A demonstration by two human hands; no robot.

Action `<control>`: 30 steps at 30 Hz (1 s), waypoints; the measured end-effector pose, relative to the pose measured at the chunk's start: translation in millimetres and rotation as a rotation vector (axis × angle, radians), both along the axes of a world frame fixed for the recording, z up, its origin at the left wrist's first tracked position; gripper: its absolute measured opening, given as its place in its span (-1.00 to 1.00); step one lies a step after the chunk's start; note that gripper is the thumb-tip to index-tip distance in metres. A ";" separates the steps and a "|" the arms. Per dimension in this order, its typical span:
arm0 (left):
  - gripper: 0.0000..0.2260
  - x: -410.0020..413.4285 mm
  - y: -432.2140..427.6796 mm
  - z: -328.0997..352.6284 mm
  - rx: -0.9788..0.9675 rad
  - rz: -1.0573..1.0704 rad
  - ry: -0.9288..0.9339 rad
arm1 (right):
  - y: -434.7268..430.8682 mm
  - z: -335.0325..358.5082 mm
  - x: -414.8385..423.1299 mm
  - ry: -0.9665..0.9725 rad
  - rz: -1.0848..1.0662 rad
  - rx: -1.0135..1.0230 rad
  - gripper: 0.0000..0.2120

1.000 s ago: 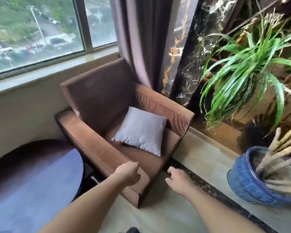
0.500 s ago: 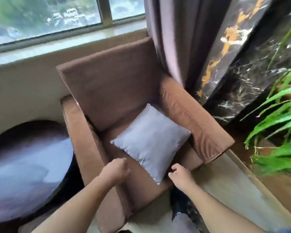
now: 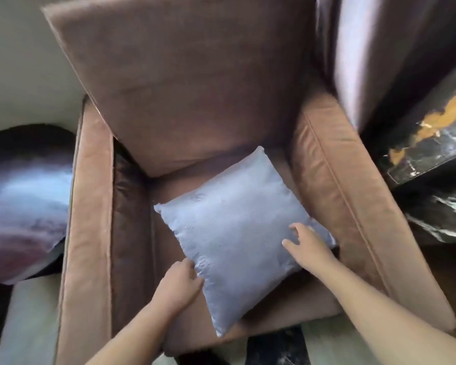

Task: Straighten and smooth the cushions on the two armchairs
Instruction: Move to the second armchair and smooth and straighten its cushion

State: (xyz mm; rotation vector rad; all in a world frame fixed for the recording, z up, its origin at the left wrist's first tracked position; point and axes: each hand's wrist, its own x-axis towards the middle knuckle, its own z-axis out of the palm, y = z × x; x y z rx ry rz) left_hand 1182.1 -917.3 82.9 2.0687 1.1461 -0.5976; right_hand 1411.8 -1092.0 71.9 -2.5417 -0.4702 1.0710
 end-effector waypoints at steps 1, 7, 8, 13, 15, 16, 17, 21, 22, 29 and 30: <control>-0.85 3.4 2.9 -17.2 -0.008 0.073 -0.005 | 6.5 -11.2 11.3 -0.028 0.006 -0.006 -0.52; -0.28 23.0 29.1 -100.8 -0.169 0.659 -0.162 | 52.5 -86.2 81.3 -0.073 -0.088 0.023 -0.42; -0.26 25.6 34.2 -110.6 -0.200 0.754 -0.208 | 60.7 -96.5 93.3 -0.015 -0.137 0.028 -0.35; -0.25 26.9 44.9 -148.7 -0.412 1.029 -0.335 | 68.4 -150.3 126.9 0.192 -0.238 0.093 0.09; -0.56 30.8 42.8 -146.9 -0.532 1.087 -0.446 | 70.8 -149.5 119.9 0.226 -0.262 0.144 -0.02; -0.65 30.5 41.3 -148.3 -0.557 1.107 -0.487 | 74.4 -142.9 115.4 0.226 -0.263 0.186 -0.19; -0.67 30.3 40.4 -147.7 -0.564 1.126 -0.521 | 74.6 -140.4 115.2 0.224 -0.263 0.214 -0.37; -0.67 33.6 58.5 -139.0 -0.495 1.126 -0.688 | 75.1 -124.1 115.1 0.264 -0.244 0.309 -0.57; -0.70 37.4 67.1 -134.2 -0.449 1.100 -0.717 | 76.7 -122.9 115.5 0.267 -0.247 0.324 -0.50; -0.54 68.4 133.7 -89.6 -0.254 0.792 -0.921 | 108.3 -106.2 120.7 0.337 -0.303 0.633 -0.24; -0.51 72.4 142.4 -84.3 -0.222 0.737 -0.952 | 114.0 -102.4 123.0 0.346 -0.303 0.691 -0.20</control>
